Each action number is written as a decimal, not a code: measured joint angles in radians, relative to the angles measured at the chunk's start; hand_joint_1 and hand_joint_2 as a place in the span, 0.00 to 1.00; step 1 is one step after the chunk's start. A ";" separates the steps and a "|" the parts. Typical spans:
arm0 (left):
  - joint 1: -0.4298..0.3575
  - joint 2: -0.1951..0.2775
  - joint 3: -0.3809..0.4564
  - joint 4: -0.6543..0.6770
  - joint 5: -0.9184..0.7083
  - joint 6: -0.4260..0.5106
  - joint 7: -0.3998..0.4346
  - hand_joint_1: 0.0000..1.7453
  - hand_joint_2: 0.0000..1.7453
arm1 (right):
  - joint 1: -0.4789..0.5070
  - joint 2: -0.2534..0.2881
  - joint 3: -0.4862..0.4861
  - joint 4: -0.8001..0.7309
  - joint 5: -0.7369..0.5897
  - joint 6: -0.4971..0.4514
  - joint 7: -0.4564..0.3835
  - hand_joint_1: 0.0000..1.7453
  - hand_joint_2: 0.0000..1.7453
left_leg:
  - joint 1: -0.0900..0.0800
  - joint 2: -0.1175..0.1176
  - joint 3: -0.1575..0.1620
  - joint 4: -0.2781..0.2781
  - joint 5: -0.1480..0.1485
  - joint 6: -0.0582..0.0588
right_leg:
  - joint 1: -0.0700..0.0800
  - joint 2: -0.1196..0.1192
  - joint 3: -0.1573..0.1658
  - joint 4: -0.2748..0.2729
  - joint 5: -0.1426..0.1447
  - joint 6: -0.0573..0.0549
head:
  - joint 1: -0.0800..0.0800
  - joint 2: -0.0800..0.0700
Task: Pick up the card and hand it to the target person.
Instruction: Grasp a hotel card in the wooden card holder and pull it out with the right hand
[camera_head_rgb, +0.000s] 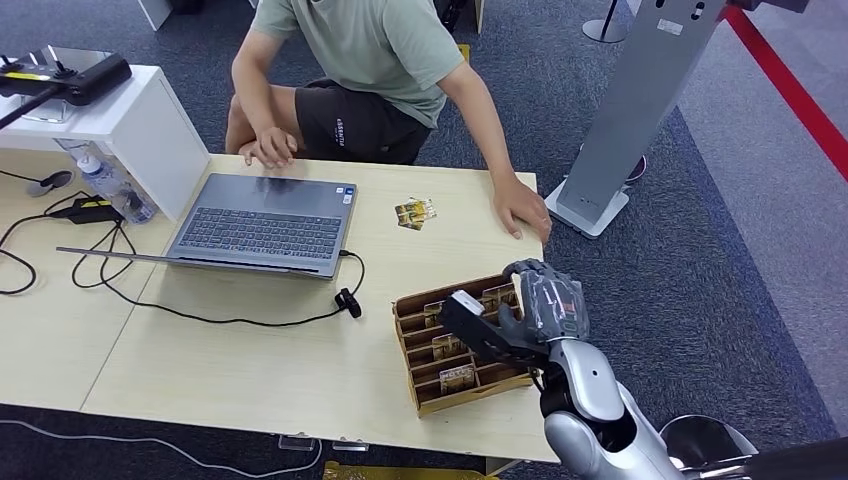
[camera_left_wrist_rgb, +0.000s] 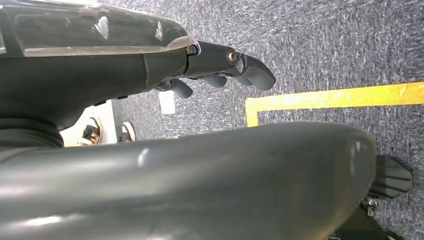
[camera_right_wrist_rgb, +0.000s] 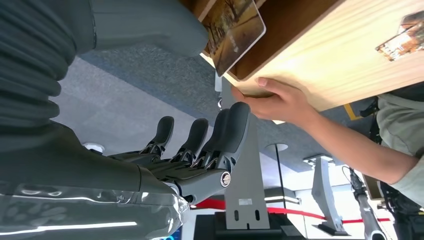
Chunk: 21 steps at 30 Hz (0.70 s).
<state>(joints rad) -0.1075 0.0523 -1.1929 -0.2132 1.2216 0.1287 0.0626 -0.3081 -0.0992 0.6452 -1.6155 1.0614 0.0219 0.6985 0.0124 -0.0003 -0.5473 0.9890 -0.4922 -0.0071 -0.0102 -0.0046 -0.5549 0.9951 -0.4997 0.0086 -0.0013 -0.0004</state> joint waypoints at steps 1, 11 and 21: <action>0.000 0.000 0.000 0.000 0.000 0.000 0.000 0.00 0.00 | -0.005 0.001 0.001 0.002 -0.006 0.000 -0.001 0.45 1.00 | 0.000 0.000 0.000 0.000 0.000 0.000 | 0.000 0.000 0.000 0.000 0.000 0.000 | 0.000 0.000; -0.001 0.000 0.000 0.000 0.000 0.004 -0.002 0.00 0.00 | -0.046 0.008 0.025 0.046 -0.054 -0.004 -0.003 0.46 1.00 | 0.000 0.000 0.000 0.000 0.000 0.000 | 0.000 0.000 0.000 0.000 0.000 0.000 | 0.000 0.000; -0.001 0.000 0.000 0.000 0.002 0.006 -0.003 0.00 0.00 | -0.060 0.014 0.043 0.100 -0.078 -0.012 -0.003 0.48 1.00 | 0.000 0.000 0.000 0.000 0.000 0.000 | 0.000 0.000 0.000 0.000 0.000 0.000 | 0.000 0.000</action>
<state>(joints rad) -0.1084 0.0523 -1.1929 -0.2132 1.2232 0.1348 0.0599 -0.3680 -0.0853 0.6882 -1.5152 0.9832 0.0104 0.6950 0.0124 -0.0004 -0.5474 0.9890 -0.4922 -0.0071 -0.0102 -0.0047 -0.5549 0.9951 -0.4997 0.0086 -0.0013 -0.0004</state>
